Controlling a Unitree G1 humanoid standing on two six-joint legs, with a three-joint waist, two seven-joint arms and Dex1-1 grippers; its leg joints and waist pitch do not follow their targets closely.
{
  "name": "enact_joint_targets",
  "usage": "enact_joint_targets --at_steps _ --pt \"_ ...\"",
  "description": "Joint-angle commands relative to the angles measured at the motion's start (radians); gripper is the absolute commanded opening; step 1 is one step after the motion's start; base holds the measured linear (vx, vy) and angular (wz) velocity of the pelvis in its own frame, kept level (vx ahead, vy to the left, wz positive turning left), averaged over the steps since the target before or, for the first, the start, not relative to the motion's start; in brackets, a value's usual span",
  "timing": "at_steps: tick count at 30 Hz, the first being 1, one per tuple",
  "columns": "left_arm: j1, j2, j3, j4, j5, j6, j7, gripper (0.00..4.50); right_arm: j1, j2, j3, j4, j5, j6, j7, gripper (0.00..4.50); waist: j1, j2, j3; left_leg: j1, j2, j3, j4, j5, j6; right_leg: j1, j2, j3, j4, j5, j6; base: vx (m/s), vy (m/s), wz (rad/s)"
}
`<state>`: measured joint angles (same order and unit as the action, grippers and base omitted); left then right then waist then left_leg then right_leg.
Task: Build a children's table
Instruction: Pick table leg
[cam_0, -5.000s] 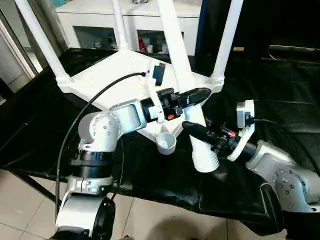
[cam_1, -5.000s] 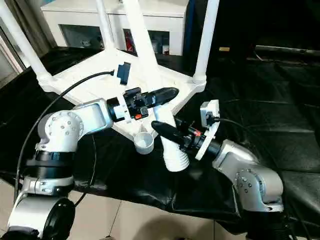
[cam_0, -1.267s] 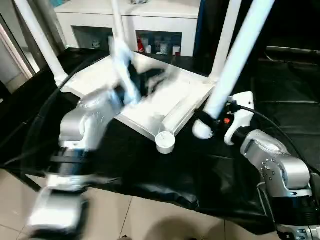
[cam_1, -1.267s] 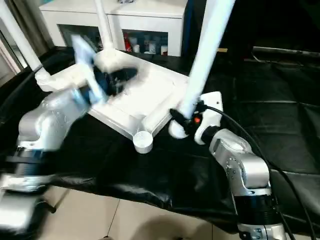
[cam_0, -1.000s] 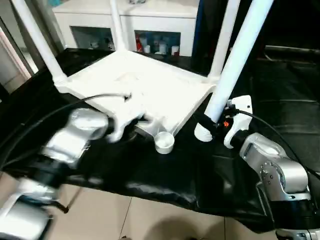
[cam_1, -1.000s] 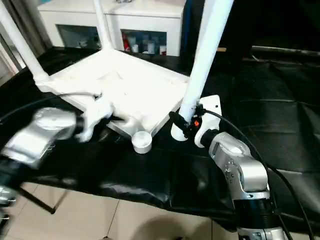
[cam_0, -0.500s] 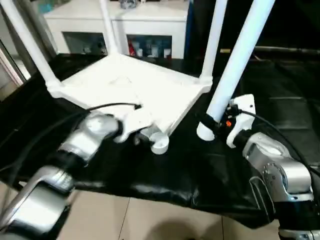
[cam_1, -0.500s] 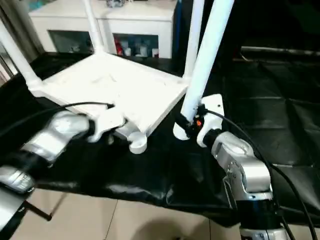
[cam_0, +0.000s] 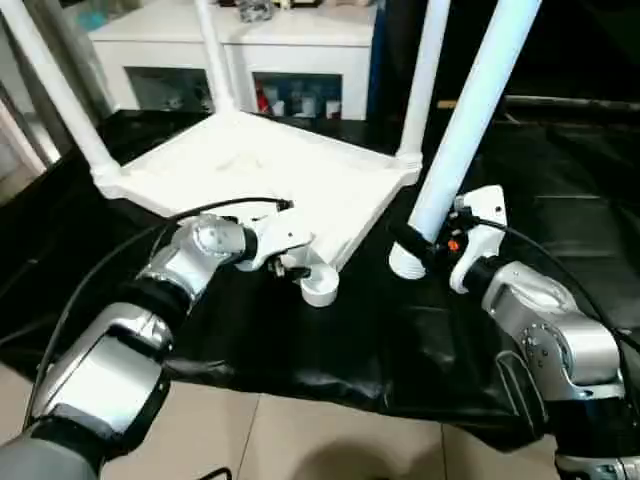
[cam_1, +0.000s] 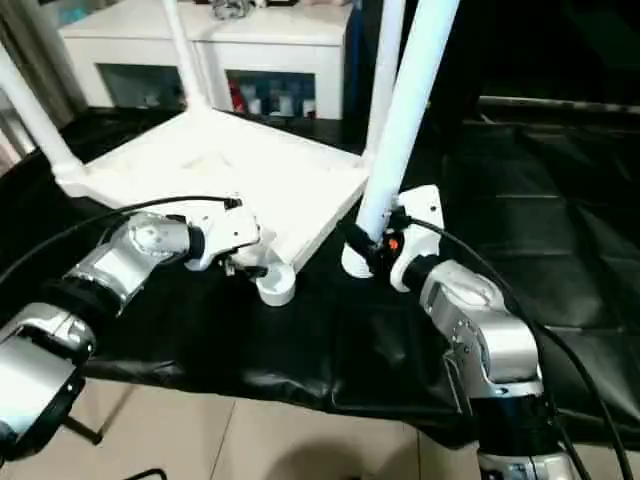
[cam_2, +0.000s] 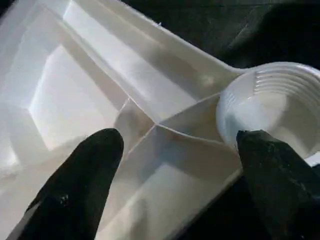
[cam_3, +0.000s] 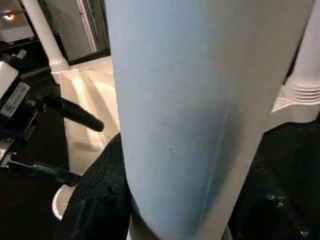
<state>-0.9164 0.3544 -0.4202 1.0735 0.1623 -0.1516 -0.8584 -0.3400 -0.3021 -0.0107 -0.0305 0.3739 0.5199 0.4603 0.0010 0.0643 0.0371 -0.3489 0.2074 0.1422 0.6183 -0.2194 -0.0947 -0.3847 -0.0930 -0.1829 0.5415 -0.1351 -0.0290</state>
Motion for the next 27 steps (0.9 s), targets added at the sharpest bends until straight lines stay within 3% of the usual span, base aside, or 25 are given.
enact_joint_targets --at_steps 1,3,5,7,8,11,13,14,15,18,19,21,27 --pt "0.011 -0.016 -0.002 0.038 -0.006 0.044 -0.045 4.12 -0.020 -0.005 0.003 0.002 -0.012 -0.011 0.009 1.93 -0.007 -0.010 -0.058 -0.001 0.002 -0.003 -0.070 -0.272 0.067 0.052 -0.057 0.023 -0.104 -0.540 0.031 0.000 0.000 0.00" --pt "0.004 -0.021 0.006 0.049 -0.010 0.076 -0.061 4.12 -0.019 -0.007 0.007 0.000 -0.013 -0.009 0.013 1.93 -0.006 -0.017 -0.061 -0.002 0.004 -0.002 -0.072 -0.250 0.069 0.052 -0.061 0.034 -0.095 -0.508 0.005 0.000 0.000 0.00" --pt "0.004 -0.026 0.013 0.052 -0.020 0.109 -0.082 4.12 -0.018 -0.007 0.007 -0.003 -0.011 -0.006 0.015 1.93 0.001 -0.015 -0.064 -0.007 0.007 -0.002 -0.076 -0.204 0.076 0.056 -0.066 0.047 -0.082 -0.460 -0.028 0.000 0.000 0.00" --pt "-0.004 -0.049 0.060 0.054 -0.081 0.236 -0.143 4.12 -0.020 -0.010 0.007 -0.001 -0.010 -0.001 0.022 1.93 0.012 -0.020 -0.070 -0.010 0.015 0.001 -0.076 -0.120 0.090 0.060 -0.071 0.063 -0.058 -0.350 -0.083 0.000 0.000 0.00" --pt "-0.012 -0.061 0.096 0.049 -0.127 0.310 -0.174 4.12 -0.023 -0.010 0.001 0.000 -0.003 0.005 0.027 1.93 0.018 -0.019 -0.071 -0.005 0.018 0.003 -0.075 -0.090 0.099 0.056 -0.071 0.070 -0.048 -0.300 -0.117 0.076 -0.001 0.05" --pt "-0.023 -0.063 0.122 0.047 -0.152 0.352 -0.221 4.12 -0.025 -0.014 0.000 0.003 0.000 0.006 0.031 1.93 0.029 -0.023 -0.079 -0.012 0.016 0.004 -0.068 -0.012 0.122 0.061 -0.071 0.080 -0.023 -0.181 -0.166 0.038 -0.007 0.02" --pt "-0.033 -0.058 0.132 0.046 -0.155 0.361 -0.249 4.12 -0.027 -0.018 -0.002 0.008 0.004 0.007 0.039 1.93 0.045 -0.029 -0.087 -0.017 0.010 0.007 -0.056 0.096 0.160 0.060 -0.068 0.092 0.006 -0.044 -0.200 0.000 0.000 0.00" --pt "-0.037 -0.055 0.134 0.045 -0.157 0.363 -0.261 4.12 -0.028 -0.019 -0.004 0.009 0.008 0.009 0.041 1.93 0.048 -0.033 -0.086 -0.018 0.009 0.009 -0.055 0.110 0.169 0.057 -0.067 0.094 0.008 -0.024 -0.208 0.000 0.000 0.00" --pt "-0.041 -0.051 0.138 0.041 -0.160 0.368 -0.278 4.12 -0.028 -0.018 -0.007 0.009 0.014 0.013 0.044 1.93 0.054 -0.031 -0.083 -0.017 0.007 0.011 -0.055 0.109 0.182 0.056 -0.067 0.096 0.010 -0.024 -0.220 0.000 0.000 0.00" --pt "-0.060 -0.036 0.162 0.033 -0.176 0.389 -0.298 4.12 -0.026 -0.028 -0.004 0.007 0.009 0.010 0.055 1.93 0.066 -0.031 -0.077 -0.017 0.009 0.016 -0.058 0.063 0.169 0.055 -0.067 0.095 0.000 -0.114 -0.198 0.000 0.000 0.00" --pt "-0.061 -0.029 0.163 0.022 -0.174 0.400 -0.306 4.12 -0.025 -0.031 -0.004 0.007 0.007 0.010 0.059 1.93 0.066 -0.034 -0.073 -0.017 0.009 0.017 -0.061 0.034 0.152 0.056 -0.065 0.095 -0.007 -0.167 -0.180 0.000 0.000 0.00" --pt "-0.057 -0.019 0.155 0.014 -0.164 0.396 -0.314 4.12 -0.024 -0.032 -0.005 0.008 0.009 0.010 0.062 1.93 0.067 -0.032 -0.066 -0.012 0.007 0.020 -0.066 -0.031 0.112 0.053 -0.064 0.094 -0.022 -0.282 -0.144 0.000 0.000 0.00" --pt "-0.050 0.009 0.138 -0.005 -0.139 0.382 -0.343 4.12 -0.025 -0.041 -0.001 0.015 0.006 0.001 0.082 1.93 0.065 -0.031 -0.061 -0.008 0.010 0.017 -0.074 -0.091 0.073 0.049 -0.062 0.092 -0.034 -0.370 -0.101 0.000 0.000 0.00"
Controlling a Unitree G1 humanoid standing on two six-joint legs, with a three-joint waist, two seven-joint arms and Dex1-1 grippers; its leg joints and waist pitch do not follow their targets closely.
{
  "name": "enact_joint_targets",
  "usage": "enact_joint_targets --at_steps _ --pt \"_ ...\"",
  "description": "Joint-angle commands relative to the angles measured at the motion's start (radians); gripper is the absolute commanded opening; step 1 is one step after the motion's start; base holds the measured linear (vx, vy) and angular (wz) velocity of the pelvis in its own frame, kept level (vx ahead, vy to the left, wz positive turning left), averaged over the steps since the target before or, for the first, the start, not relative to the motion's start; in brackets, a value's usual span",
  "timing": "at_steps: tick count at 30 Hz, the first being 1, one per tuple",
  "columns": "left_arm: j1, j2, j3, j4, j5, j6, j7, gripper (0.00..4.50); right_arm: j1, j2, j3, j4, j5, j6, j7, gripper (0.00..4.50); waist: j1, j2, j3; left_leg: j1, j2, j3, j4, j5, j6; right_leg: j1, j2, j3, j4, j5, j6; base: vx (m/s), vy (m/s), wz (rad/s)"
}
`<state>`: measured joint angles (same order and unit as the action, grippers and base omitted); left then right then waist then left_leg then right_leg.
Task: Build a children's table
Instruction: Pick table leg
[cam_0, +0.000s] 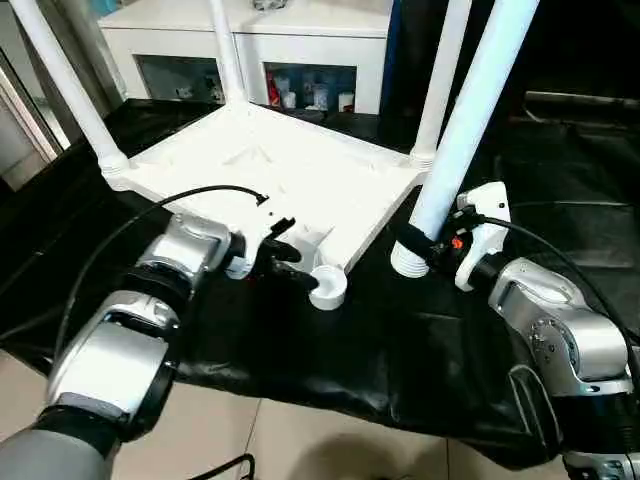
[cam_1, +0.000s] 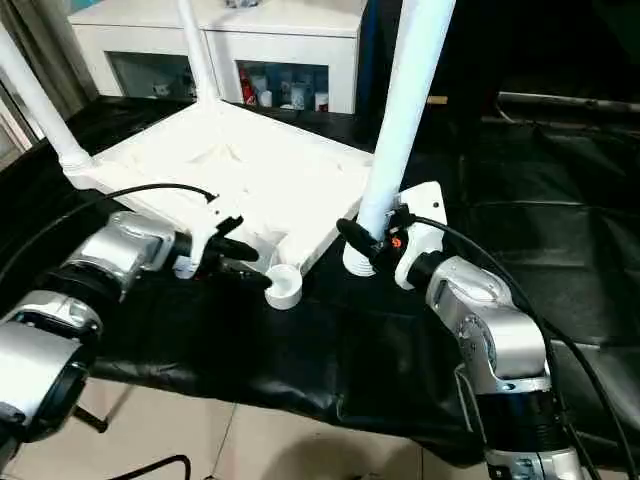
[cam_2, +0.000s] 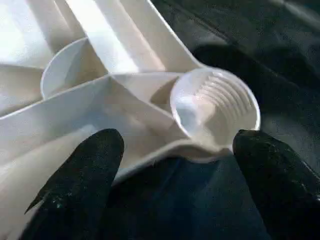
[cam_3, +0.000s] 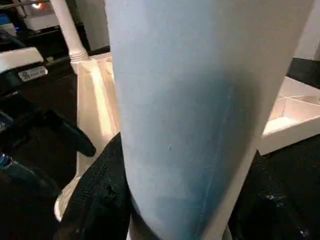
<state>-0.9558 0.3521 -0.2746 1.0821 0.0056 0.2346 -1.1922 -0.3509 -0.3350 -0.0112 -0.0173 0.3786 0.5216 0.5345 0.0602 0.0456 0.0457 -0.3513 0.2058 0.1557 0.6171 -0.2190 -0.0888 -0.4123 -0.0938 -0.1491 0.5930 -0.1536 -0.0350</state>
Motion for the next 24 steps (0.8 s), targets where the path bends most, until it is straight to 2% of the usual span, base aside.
enact_joint_targets --at_steps 1,5,6,8,12,13,15,16,17,19,21,24 --pt "-0.009 0.016 -0.008 -0.017 0.018 -0.002 -0.025 4.12 -0.015 -0.008 -0.002 0.004 0.002 -0.002 0.009 1.93 0.006 -0.013 -0.068 -0.003 0.010 0.005 -0.073 -0.098 0.062 0.075 -0.060 0.057 -0.089 -0.358 -0.092 0.000 0.000 0.00" --pt "0.000 0.036 -0.022 -0.035 0.029 -0.021 -0.075 4.12 -0.012 -0.012 -0.004 -0.004 0.006 0.002 0.013 1.93 0.006 -0.013 -0.071 -0.006 0.014 0.001 -0.075 -0.083 0.061 0.079 -0.061 0.060 -0.081 -0.313 -0.107 0.000 0.000 0.00" --pt "0.009 0.053 -0.049 -0.039 0.062 -0.075 -0.089 4.12 -0.009 -0.015 -0.007 -0.013 0.011 0.004 0.017 1.93 0.006 -0.009 -0.071 -0.008 0.014 -0.001 -0.075 -0.080 0.062 0.080 -0.061 0.061 -0.081 -0.295 -0.110 0.000 0.000 0.00" --pt "0.010 0.055 -0.058 -0.032 0.077 -0.101 -0.078 4.12 -0.006 -0.017 -0.007 -0.017 0.011 0.003 0.019 1.93 0.004 -0.009 -0.072 -0.009 0.013 0.000 -0.074 -0.075 0.061 0.081 -0.060 0.061 -0.077 -0.274 -0.114 0.000 0.000 0.00" --pt "0.003 0.044 -0.067 -0.010 0.110 -0.182 -0.001 4.12 -0.004 -0.020 -0.011 -0.020 0.009 0.003 0.021 1.93 0.004 -0.008 -0.072 -0.009 0.011 0.002 -0.073 -0.083 0.060 0.082 -0.059 0.060 -0.078 -0.273 -0.123 0.000 0.000 0.00" --pt "0.000 0.032 -0.076 0.001 0.133 -0.235 0.058 4.12 -0.002 -0.020 -0.013 -0.019 0.009 0.001 0.025 1.93 0.003 -0.006 -0.072 -0.009 0.011 0.001 -0.072 -0.086 0.060 0.082 -0.058 0.059 -0.079 -0.278 -0.120 0.000 0.000 0.00" --pt "0.000 0.023 -0.080 0.010 0.143 -0.260 0.093 4.12 0.001 -0.020 -0.011 -0.019 0.007 -0.001 0.025 1.93 0.004 -0.008 -0.071 -0.008 0.010 0.002 -0.073 -0.093 0.060 0.082 -0.057 0.058 -0.082 -0.293 -0.112 0.000 0.000 0.00" --pt "0.004 0.013 -0.093 0.023 0.166 -0.296 0.132 4.12 0.000 -0.018 -0.010 -0.019 0.006 -0.002 0.025 1.93 0.005 -0.001 -0.072 -0.008 0.009 0.001 -0.071 -0.092 0.058 0.083 -0.057 0.057 -0.082 -0.297 -0.109 0.000 0.000 0.00" --pt "0.008 0.006 -0.102 0.031 0.180 -0.321 0.155 4.12 0.000 -0.018 -0.009 -0.019 0.005 -0.003 0.024 1.93 0.004 -0.004 -0.071 -0.008 0.010 0.002 -0.072 -0.095 0.059 0.081 -0.056 0.057 -0.085 -0.300 -0.105 0.000 0.000 0.00" --pt "0.018 -0.009 -0.127 0.054 0.216 -0.344 0.198 4.12 -0.001 -0.016 -0.007 -0.021 0.007 -0.002 0.023 1.93 0.004 -0.003 -0.073 -0.010 0.009 0.001 -0.071 -0.086 0.062 0.083 -0.054 0.056 -0.083 -0.283 -0.100 0.000 0.000 0.00" --pt "0.023 -0.014 -0.137 0.062 0.227 -0.345 0.202 4.12 0.000 -0.017 -0.004 -0.023 0.007 -0.002 0.024 1.93 0.004 -0.006 -0.075 -0.010 0.008 0.002 -0.070 -0.079 0.065 0.084 -0.055 0.057 -0.081 -0.271 -0.103 0.000 0.000 0.00" --pt "0.035 -0.016 -0.169 0.081 0.262 -0.345 0.192 4.12 0.003 -0.017 -0.002 -0.029 0.007 0.000 0.024 1.93 0.003 -0.001 -0.075 -0.011 0.011 -0.001 -0.071 -0.079 0.065 0.084 -0.056 0.057 -0.080 -0.259 -0.111 0.000 0.000 0.00"
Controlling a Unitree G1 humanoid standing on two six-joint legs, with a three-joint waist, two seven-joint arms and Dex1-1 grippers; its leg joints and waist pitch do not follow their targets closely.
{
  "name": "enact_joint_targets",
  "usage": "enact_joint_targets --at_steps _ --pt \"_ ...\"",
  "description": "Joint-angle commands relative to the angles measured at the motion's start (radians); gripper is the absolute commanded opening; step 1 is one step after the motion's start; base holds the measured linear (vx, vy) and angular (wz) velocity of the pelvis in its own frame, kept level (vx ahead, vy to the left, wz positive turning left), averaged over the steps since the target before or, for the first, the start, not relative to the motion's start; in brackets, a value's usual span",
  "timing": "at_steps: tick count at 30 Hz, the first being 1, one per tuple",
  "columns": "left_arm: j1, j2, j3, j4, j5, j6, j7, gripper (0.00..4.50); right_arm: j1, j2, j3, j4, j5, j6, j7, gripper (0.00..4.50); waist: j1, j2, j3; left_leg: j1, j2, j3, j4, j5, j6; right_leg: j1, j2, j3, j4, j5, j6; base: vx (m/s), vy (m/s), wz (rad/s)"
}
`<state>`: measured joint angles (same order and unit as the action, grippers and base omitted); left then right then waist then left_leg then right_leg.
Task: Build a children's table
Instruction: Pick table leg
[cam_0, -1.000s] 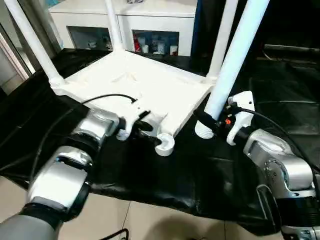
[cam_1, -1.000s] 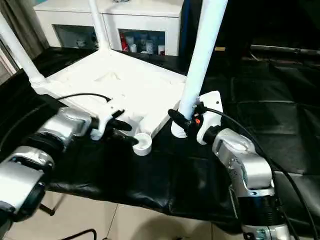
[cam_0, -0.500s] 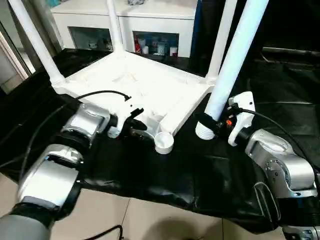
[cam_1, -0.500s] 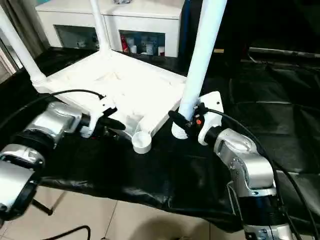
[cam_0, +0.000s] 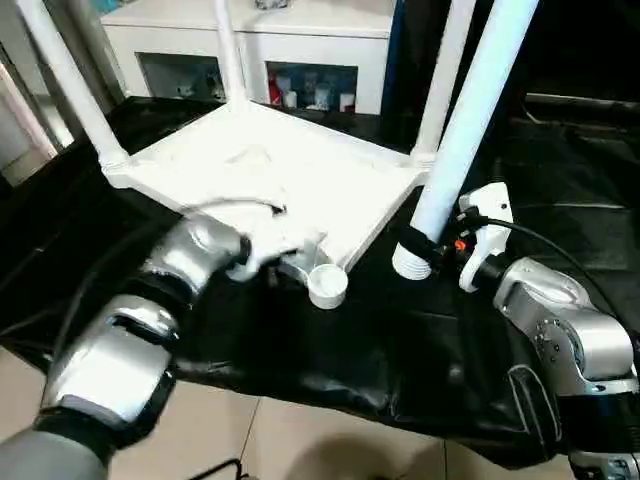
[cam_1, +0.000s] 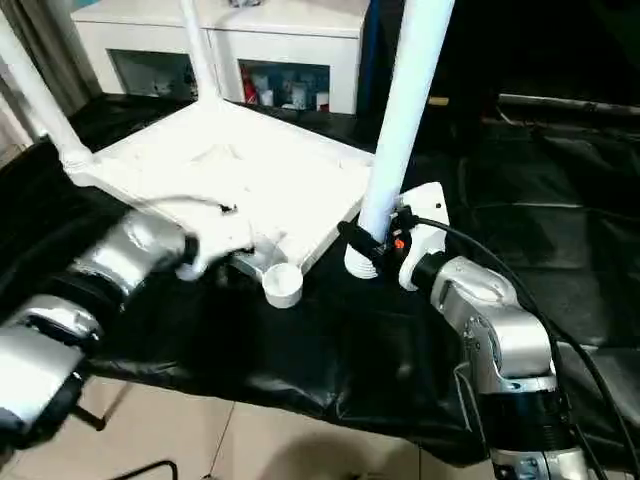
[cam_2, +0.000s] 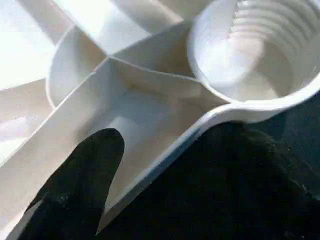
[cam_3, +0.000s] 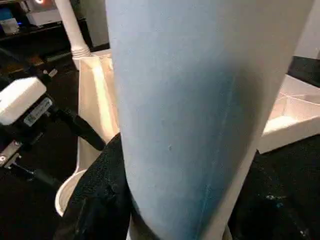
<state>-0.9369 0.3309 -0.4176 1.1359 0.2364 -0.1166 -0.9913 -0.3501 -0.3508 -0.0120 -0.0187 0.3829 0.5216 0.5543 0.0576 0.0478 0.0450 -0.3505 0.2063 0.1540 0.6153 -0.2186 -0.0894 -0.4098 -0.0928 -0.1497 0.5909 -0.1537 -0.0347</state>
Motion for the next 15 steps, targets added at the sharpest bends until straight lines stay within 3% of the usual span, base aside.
enact_joint_targets --at_steps 1,2,6,10,15 --pt "0.018 0.007 -0.030 0.030 0.037 0.006 -0.015 4.12 0.003 -0.002 -0.002 -0.029 0.003 0.000 0.005 1.93 0.003 -0.007 -0.073 -0.011 0.009 0.001 -0.070 -0.087 0.066 0.082 -0.057 0.058 -0.078 -0.267 -0.112 0.000 0.000 0.00" --pt "0.018 0.006 -0.028 0.034 0.035 0.006 -0.027 3.83 0.004 -0.002 -0.003 -0.030 0.003 0.000 0.005 1.93 0.003 -0.003 -0.073 -0.011 0.008 0.002 -0.070 -0.089 0.066 0.081 -0.057 0.057 -0.079 -0.273 -0.112 0.000 0.000 0.00" --pt "0.025 0.025 -0.011 0.016 -0.009 0.000 -0.230 3.71 0.010 -0.007 -0.011 -0.037 0.003 0.000 0.003 1.93 0.003 -0.007 -0.072 -0.012 0.008 0.002 -0.072 -0.091 0.068 0.082 -0.061 0.058 -0.085 -0.302 -0.108 0.000 0.000 0.00" --pt "0.047 0.050 -0.015 -0.068 -0.062 0.034 -0.446 3.34 0.012 -0.006 -0.007 -0.033 -0.002 -0.005 0.003 1.93 0.002 -0.005 -0.072 -0.009 0.015 0.001 -0.075 -0.092 0.065 0.079 -0.064 0.063 -0.075 -0.258 -0.142 0.000 0.000 0.00" --pt "0.055 0.063 -0.024 -0.143 -0.078 0.042 -0.498 2.96 0.007 -0.007 -0.004 -0.023 -0.010 -0.010 0.001 1.93 0.006 -0.004 -0.073 -0.007 0.019 0.002 -0.075 -0.081 0.063 0.079 -0.066 0.066 -0.069 -0.224 -0.164 0.000 0.000 0.00"
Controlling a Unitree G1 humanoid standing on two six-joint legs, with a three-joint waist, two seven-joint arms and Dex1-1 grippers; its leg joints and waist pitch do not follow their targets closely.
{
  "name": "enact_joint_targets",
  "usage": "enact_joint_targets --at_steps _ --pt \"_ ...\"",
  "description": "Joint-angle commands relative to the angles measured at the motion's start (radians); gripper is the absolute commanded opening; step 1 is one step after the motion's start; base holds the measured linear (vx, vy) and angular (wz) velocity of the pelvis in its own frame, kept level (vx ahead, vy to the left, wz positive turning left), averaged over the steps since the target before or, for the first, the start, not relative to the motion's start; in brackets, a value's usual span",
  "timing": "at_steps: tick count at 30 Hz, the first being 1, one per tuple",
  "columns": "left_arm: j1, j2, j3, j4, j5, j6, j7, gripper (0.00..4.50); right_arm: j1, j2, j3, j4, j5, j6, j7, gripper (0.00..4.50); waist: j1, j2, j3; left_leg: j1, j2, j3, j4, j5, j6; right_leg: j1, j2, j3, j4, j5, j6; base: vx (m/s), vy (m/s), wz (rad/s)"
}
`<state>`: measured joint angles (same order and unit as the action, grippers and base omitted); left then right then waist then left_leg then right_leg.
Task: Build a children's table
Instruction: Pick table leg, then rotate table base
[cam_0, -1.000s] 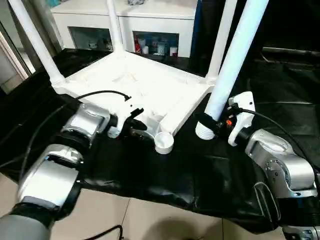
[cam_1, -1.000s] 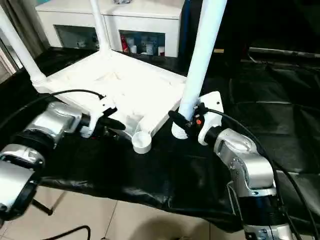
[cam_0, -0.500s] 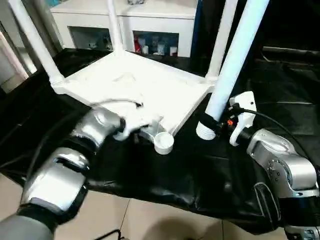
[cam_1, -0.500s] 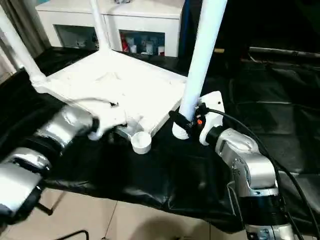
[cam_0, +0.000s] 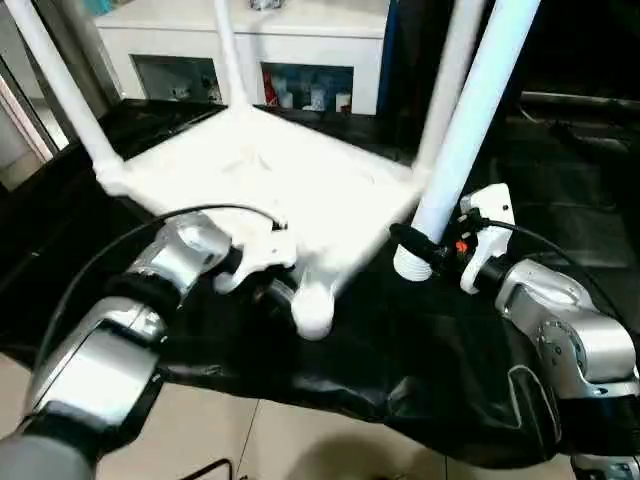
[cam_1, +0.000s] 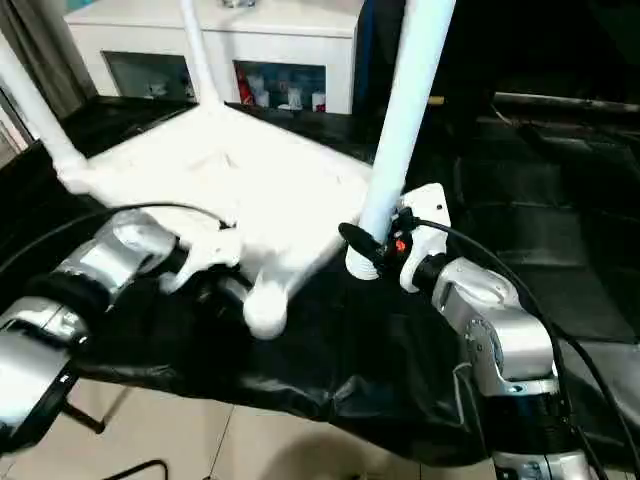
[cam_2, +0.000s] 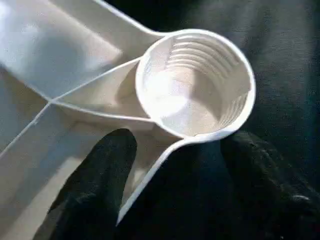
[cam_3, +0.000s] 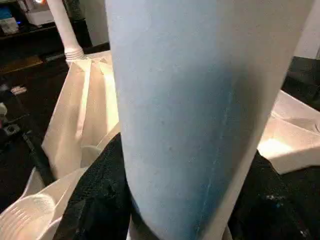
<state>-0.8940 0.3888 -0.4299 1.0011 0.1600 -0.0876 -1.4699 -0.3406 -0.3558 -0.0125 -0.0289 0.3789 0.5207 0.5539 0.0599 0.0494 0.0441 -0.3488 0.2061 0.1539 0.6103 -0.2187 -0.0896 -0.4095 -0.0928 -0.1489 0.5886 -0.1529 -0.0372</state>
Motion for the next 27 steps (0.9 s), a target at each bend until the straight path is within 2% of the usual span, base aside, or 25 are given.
enact_joint_targets --at_steps 1,3,5,6,7,9,10,11,12,13,15,17,19,21,23,25,27 --pt "0.009 0.002 -0.007 -0.022 -0.002 0.019 -0.019 2.91 -0.003 -0.003 -0.002 -0.011 -0.007 -0.009 0.002 1.93 0.005 -0.011 -0.072 -0.008 0.019 0.003 -0.072 -0.083 0.062 0.080 -0.066 0.065 -0.067 -0.232 -0.159 0.000 0.000 0.00" --pt "0.002 -0.013 0.004 -0.028 0.004 0.036 0.010 2.60 -0.004 -0.002 0.001 -0.005 -0.013 -0.009 -0.004 1.93 0.005 -0.009 -0.071 -0.008 0.018 0.004 -0.071 -0.081 0.060 0.079 -0.065 0.065 -0.067 -0.238 -0.156 0.000 0.000 0.00" --pt "-0.002 -0.046 0.020 -0.026 0.007 0.085 0.078 2.57 0.005 0.010 0.003 -0.005 -0.016 -0.002 -0.022 1.93 0.006 -0.011 -0.070 -0.008 0.016 0.005 -0.070 -0.082 0.060 0.080 -0.065 0.064 -0.070 -0.250 -0.151 0.000 0.000 0.00" --pt "0.001 -0.055 0.025 -0.029 0.006 0.101 0.094 2.41 0.011 0.015 0.004 -0.009 -0.016 0.003 -0.029 1.93 0.007 -0.010 -0.070 -0.008 0.017 0.005 -0.070 -0.081 0.058 0.081 -0.066 0.063 -0.070 -0.260 -0.149 0.000 0.000 0.00" --pt "0.008 -0.060 0.029 -0.038 0.007 0.126 0.113 2.31 0.021 0.022 0.006 -0.014 -0.016 0.003 -0.035 1.93 0.007 -0.001 -0.069 -0.008 0.015 0.005 -0.069 -0.087 0.057 0.080 -0.065 0.062 -0.073 -0.272 -0.147 0.000 0.000 0.00" --pt "0.017 -0.068 0.036 -0.041 0.016 0.163 0.175 2.25 0.038 0.034 0.008 -0.021 -0.018 0.003 -0.048 1.93 0.007 -0.008 -0.070 -0.009 0.013 0.006 -0.070 -0.092 0.059 0.081 -0.063 0.061 -0.077 -0.281 -0.138 0.000 0.000 0.00" --pt "0.017 -0.089 0.060 -0.032 0.004 0.220 0.242 2.23 0.050 0.043 0.009 -0.024 -0.022 0.002 -0.061 1.93 0.005 -0.002 -0.069 -0.011 0.012 0.004 -0.070 -0.093 0.058 0.082 -0.061 0.059 -0.078 -0.282 -0.131 0.000 0.000 0.00" --pt "0.016 -0.098 0.070 -0.028 -0.003 0.248 0.264 2.05 0.054 0.046 0.009 -0.024 -0.024 0.002 -0.067 1.93 0.003 -0.006 -0.070 -0.010 0.010 0.006 -0.067 -0.093 0.057 0.081 -0.059 0.057 -0.078 -0.275 -0.132 0.000 0.000 0.00" --pt "0.016 -0.121 0.098 -0.030 -0.028 0.324 0.302 1.93 0.061 0.056 0.011 -0.025 -0.031 0.005 -0.084 1.93 0.004 -0.002 -0.070 -0.010 0.008 0.006 -0.067 -0.089 0.060 0.081 -0.060 0.056 -0.080 -0.289 -0.131 0.000 0.000 0.00" --pt "0.017 -0.126 0.103 -0.032 -0.030 0.346 0.314 1.93 0.062 0.058 0.013 -0.027 -0.031 0.006 -0.086 1.93 0.004 -0.004 -0.069 -0.010 0.007 0.007 -0.067 -0.090 0.063 0.080 -0.058 0.055 -0.085 -0.301 -0.125 0.000 0.000 0.00" --pt "0.024 -0.131 0.100 -0.044 -0.013 0.384 0.353 1.82 0.061 0.063 0.014 -0.030 -0.030 0.007 -0.089 1.93 0.002 -0.006 -0.068 -0.012 0.008 0.005 -0.069 -0.092 0.068 0.081 -0.057 0.054 -0.084 -0.313 -0.118 0.000 0.000 0.00" --pt "0.039 -0.148 0.111 -0.061 -0.011 0.447 0.401 1.71 0.061 0.068 0.009 -0.030 -0.031 0.010 -0.102 1.93 -0.001 -0.001 -0.068 -0.012 0.008 0.004 -0.068 -0.094 0.071 0.080 -0.057 0.054 -0.087 -0.315 -0.115 0.000 0.000 0.00" --pt "0.061 -0.164 0.106 -0.088 0.005 0.497 0.441 1.65 0.059 0.072 0.003 -0.029 -0.032 0.013 -0.113 1.93 -0.007 -0.009 -0.069 -0.017 0.005 0.004 -0.067 -0.086 0.078 0.084 -0.055 0.052 -0.086 -0.310 -0.112 0.000 0.000 0.00" --pt "0.071 -0.169 0.100 -0.101 0.009 0.508 0.445 1.54 0.060 0.070 0.003 -0.029 -0.031 0.014 -0.112 1.93 -0.014 -0.007 -0.069 -0.018 0.005 0.004 -0.066 -0.080 0.085 0.084 -0.055 0.052 -0.086 -0.306 -0.110 0.000 0.000 0.00" --pt "0.087 -0.196 0.108 -0.137 0.009 0.583 0.496 1.41 0.062 0.068 0.005 -0.030 -0.037 0.013 -0.112 1.93 -0.019 -0.010 -0.070 -0.017 0.004 0.005 -0.066 -0.081 0.091 0.083 -0.054 0.051 -0.088 -0.316 -0.108 0.000 0.000 0.00" --pt "0.091 -0.206 0.113 -0.154 0.007 0.617 0.514 1.31 0.061 0.067 0.004 -0.030 -0.039 0.015 -0.113 1.93 -0.019 -0.007 -0.067 -0.014 0.004 0.006 -0.065 -0.087 0.100 0.079 -0.053 0.049 -0.095 -0.345 -0.104 0.000 0.000 0.00" --pt "0.098 -0.222 0.122 -0.183 0.006 0.675 0.555 1.27 0.056 0.066 -0.001 -0.031 -0.035 0.020 -0.116 1.93 -0.020 -0.007 -0.069 -0.016 0.005 0.005 -0.066 -0.082 0.102 0.081 -0.052 0.048 -0.094 -0.345 -0.099 0.000 0.000 0.00"
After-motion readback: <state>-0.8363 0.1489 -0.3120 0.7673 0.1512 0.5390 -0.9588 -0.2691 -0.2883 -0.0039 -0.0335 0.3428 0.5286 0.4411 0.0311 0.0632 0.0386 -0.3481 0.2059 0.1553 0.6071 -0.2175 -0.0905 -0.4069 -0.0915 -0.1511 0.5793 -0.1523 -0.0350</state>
